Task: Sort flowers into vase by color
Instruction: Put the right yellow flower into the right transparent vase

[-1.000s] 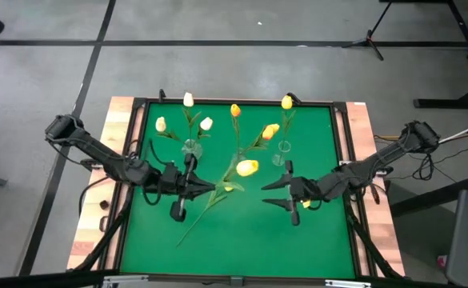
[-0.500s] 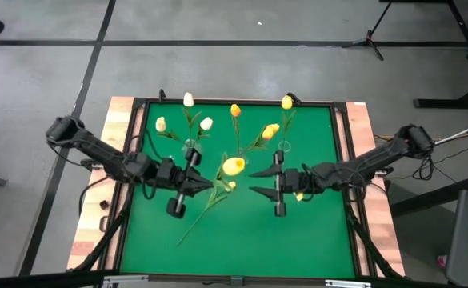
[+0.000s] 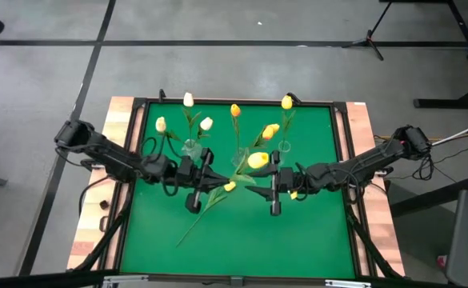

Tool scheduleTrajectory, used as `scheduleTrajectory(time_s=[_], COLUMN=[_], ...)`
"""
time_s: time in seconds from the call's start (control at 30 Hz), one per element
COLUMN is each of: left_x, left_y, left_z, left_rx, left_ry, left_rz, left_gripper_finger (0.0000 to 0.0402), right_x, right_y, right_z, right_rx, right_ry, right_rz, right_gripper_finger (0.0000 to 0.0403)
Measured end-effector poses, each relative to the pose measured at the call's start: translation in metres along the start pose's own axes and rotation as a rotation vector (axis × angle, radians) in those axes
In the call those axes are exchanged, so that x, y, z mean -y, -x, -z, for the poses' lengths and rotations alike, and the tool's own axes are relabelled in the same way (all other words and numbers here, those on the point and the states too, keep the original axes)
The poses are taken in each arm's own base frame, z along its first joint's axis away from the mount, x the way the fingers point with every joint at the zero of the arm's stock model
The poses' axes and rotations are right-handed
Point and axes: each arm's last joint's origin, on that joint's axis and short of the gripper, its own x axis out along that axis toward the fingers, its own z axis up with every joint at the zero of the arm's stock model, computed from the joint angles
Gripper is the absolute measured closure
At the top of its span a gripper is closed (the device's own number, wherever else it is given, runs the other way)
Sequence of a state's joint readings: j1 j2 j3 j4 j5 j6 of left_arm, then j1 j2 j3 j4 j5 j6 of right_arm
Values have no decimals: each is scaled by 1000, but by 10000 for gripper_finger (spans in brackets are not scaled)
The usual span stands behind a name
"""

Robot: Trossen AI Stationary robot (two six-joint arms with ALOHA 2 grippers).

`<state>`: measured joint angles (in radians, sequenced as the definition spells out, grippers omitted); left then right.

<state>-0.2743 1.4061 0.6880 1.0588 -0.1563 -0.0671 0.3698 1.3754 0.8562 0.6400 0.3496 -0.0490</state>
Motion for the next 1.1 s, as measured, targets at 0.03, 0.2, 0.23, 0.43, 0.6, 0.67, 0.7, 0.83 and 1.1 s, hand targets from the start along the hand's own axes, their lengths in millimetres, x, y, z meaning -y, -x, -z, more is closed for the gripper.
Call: scheduleTrajectory(time_s=[0.03, 0.2, 0.23, 0.43, 0.6, 0.67, 0.7, 0.83, 1.1], left_x=[-1, -2, -2, -2, -1, -2, -2, -1, -2], left_y=[-1, -1, -1, -1, -1, -1, -1, -1, -1], left_z=[2, 2, 1, 0, 0, 1, 2, 3, 3], left_rx=[-6, 18, 26, 35, 30, 22, 15, 5, -1], left_ry=[5, 11, 12, 12, 12, 10, 10, 9, 8], left_rz=[6, 14, 16, 16, 17, 16, 15, 15, 14], left_gripper_finger=[402, 402, 402, 402, 402, 402, 402, 402, 402], right_x=[0, 0, -1, 2, 3, 2, 3, 1, 2], right_y=[0, -2, -3, -17, -31, -35, -38, -41, -43], right_z=[0, 3, 5, 18, 19, 18, 17, 13, 12], right_rx=[0, -8, -11, 2, 4, 5, 7, -31, -35], right_ry=[0, -8, -14, -37, -52, -52, -51, -40, -50], right_rz=[8, 25, 25, 48, 9, -5, -4, -5, -2], right_gripper_finger=[244, 244, 244, 244, 244, 244, 244, 244, 244])
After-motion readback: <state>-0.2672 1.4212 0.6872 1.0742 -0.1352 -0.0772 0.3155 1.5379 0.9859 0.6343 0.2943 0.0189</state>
